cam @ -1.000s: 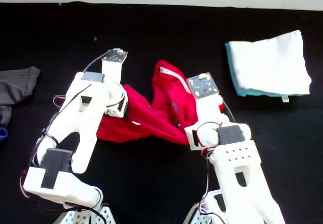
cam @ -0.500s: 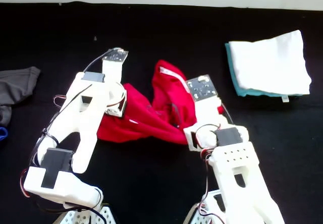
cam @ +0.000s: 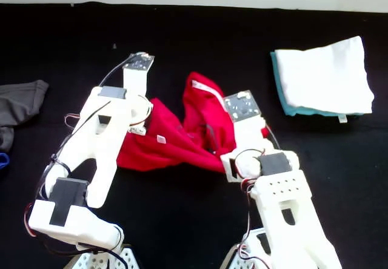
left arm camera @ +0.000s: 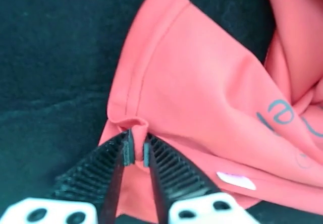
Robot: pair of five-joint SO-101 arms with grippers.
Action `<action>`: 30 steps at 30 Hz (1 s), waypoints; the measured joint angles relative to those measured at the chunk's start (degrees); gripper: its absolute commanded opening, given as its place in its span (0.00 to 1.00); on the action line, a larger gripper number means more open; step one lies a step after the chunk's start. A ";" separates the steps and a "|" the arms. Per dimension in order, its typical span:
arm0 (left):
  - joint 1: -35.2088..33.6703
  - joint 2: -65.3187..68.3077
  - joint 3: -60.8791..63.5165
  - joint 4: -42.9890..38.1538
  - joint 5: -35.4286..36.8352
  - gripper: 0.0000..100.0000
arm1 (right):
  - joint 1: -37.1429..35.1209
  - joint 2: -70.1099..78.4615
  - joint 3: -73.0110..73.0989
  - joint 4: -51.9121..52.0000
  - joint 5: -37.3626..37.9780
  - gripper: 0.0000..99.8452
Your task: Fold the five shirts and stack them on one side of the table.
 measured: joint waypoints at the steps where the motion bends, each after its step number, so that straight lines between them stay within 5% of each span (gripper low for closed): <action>1: -0.53 0.00 -0.88 1.05 0.00 0.01 | 0.00 -0.70 -0.88 0.88 0.00 0.01; 11: -7.82 0.00 -21.71 23.12 0.09 0.01 | -0.09 -5.01 -11.16 4.40 0.00 0.01; 18: -15.82 0.00 -38.24 38.95 0.09 0.01 | -3.08 -5.19 -22.86 13.19 0.00 0.20; 23: -24.53 0.00 -39.65 41.85 -0.26 0.01 | -4.48 -5.89 -28.84 19.43 0.00 0.21; 30: -32.09 0.00 -39.65 41.93 -4.84 0.01 | -4.13 1.49 -25.05 13.27 0.00 0.21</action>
